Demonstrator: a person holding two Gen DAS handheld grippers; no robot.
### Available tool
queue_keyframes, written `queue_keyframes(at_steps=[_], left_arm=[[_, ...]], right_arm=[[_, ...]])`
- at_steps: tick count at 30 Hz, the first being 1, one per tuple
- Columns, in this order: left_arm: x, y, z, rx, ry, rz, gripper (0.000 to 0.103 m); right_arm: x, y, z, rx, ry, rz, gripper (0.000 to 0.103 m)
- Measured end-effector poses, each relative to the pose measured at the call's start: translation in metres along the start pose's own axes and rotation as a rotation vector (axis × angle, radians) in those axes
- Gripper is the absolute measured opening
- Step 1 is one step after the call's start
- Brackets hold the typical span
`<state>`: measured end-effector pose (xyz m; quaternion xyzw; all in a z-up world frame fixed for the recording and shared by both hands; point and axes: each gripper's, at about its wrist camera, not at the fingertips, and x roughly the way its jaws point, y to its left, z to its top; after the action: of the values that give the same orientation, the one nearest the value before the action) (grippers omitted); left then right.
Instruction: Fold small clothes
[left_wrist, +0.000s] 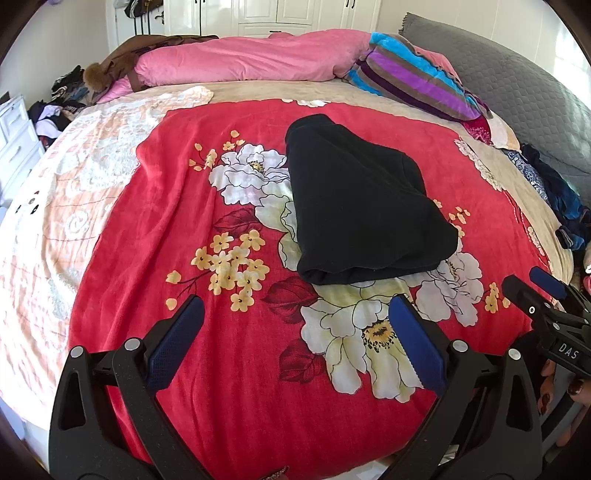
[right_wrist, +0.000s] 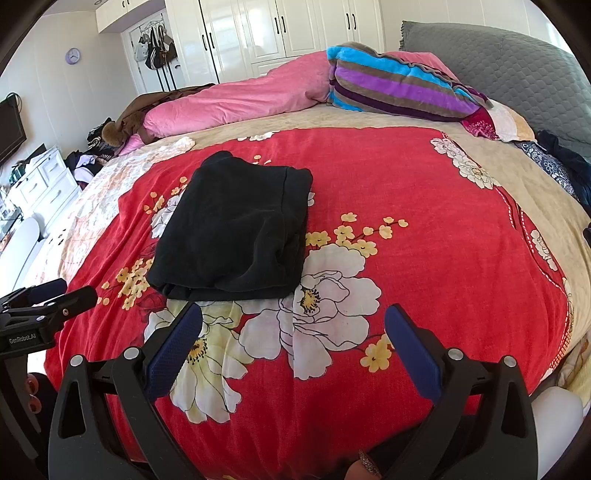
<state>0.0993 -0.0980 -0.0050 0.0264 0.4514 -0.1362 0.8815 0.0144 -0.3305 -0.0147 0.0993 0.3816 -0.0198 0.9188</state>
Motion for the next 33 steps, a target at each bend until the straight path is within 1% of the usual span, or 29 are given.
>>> queue_keyframes(at_steps=[25,32,33], left_arm=[[0.002,0.001,-0.002,-0.009,0.017,0.004,0.094],[0.002,0.002,-0.002,-0.003,0.026,0.026,0.094],[0.002,0.002,-0.002,-0.001,0.026,0.039,0.094]], right_arm=[[-0.004,-0.003,-0.002,-0.003,-0.004,-0.020,0.099],[-0.009,-0.002,-0.003,0.000,-0.003,-0.032,0.099],[-0.011,-0.003,-0.003,0.001,-0.003,-0.034,0.099]])
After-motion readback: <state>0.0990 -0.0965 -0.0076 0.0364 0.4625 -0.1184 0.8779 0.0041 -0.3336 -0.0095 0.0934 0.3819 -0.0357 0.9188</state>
